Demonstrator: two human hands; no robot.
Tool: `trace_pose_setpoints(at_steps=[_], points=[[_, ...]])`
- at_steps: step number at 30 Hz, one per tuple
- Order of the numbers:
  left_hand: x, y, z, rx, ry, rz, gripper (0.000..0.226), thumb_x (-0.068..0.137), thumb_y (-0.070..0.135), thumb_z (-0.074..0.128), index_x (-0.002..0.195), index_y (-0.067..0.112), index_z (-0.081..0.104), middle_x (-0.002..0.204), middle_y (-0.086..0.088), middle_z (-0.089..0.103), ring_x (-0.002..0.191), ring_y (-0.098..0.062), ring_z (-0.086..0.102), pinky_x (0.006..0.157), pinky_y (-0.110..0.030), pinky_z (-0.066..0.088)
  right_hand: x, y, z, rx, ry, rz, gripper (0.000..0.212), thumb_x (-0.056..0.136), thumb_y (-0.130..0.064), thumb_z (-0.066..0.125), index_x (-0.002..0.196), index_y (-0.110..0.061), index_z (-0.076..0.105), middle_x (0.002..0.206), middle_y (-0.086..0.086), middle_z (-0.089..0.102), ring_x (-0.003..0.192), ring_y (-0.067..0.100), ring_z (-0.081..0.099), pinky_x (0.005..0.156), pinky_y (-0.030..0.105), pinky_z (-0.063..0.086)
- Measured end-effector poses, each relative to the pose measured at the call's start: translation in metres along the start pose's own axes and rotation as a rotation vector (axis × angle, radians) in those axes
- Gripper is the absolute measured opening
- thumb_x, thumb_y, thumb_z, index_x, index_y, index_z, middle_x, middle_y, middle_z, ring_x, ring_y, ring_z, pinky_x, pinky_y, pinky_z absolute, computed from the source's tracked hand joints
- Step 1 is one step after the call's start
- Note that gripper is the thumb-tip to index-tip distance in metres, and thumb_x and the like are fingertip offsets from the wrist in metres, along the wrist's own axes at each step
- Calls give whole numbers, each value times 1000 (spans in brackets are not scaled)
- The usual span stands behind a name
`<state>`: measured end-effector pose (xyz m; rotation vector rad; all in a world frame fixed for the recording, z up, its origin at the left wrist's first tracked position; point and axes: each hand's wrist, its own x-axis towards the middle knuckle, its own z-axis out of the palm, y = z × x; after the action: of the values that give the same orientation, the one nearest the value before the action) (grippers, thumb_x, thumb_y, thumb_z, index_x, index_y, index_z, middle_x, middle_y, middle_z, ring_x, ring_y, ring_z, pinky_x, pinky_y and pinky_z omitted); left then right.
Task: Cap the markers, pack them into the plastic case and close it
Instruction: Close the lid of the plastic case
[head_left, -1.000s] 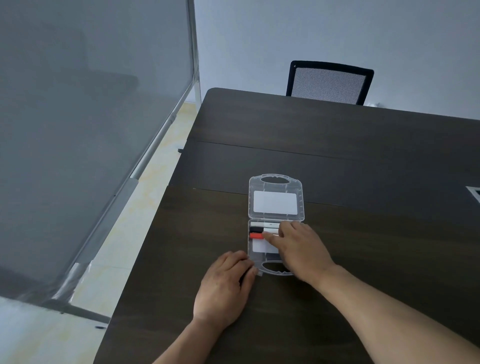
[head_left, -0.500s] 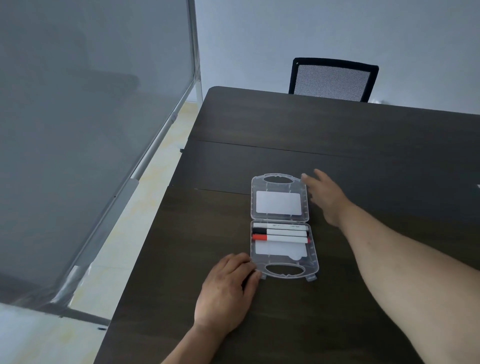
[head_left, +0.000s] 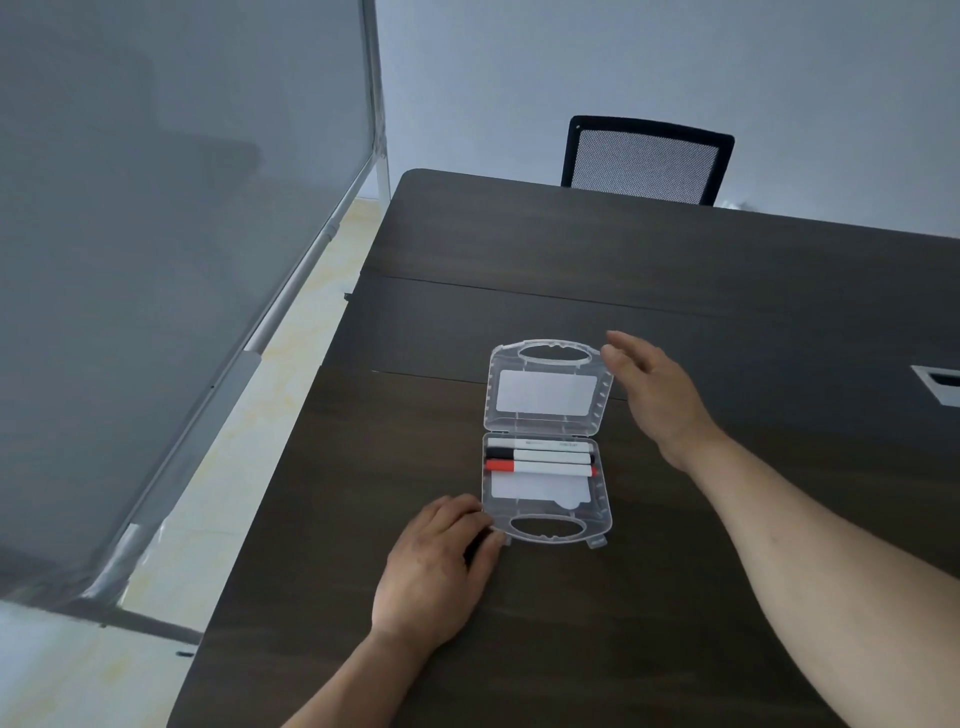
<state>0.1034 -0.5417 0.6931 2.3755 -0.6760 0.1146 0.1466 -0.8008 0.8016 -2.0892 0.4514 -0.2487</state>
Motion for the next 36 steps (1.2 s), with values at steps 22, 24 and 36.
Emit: trace_pose_setpoints(at_steps=[22,24,36], points=[[-2,4,-4,54,-52,-35,46,76,53,64,114,28,62,123,12,59,119,-9,49,100,-24,38,-123,44,-1,-337,-73,-259,44,85,-29,64,126,-31,48,139,-14,44,128,4,39,105,34,37],[-2,3,-3,56,-47,-36,46,75,53,65,114,28,62,122,11,60,118,-9,50,99,-25,39,-129,51,1,-384,-86,-286,51,84,-28,66,130,-31,44,138,-14,42,129,5,37,105,32,36],[-2,11,-10,-34,-86,-72,95,71,54,68,144,39,9,122,20,53,116,-3,45,96,-23,38,-139,87,16,-551,-131,-419,53,79,-25,74,127,-20,54,138,-5,46,130,7,35,106,33,37]])
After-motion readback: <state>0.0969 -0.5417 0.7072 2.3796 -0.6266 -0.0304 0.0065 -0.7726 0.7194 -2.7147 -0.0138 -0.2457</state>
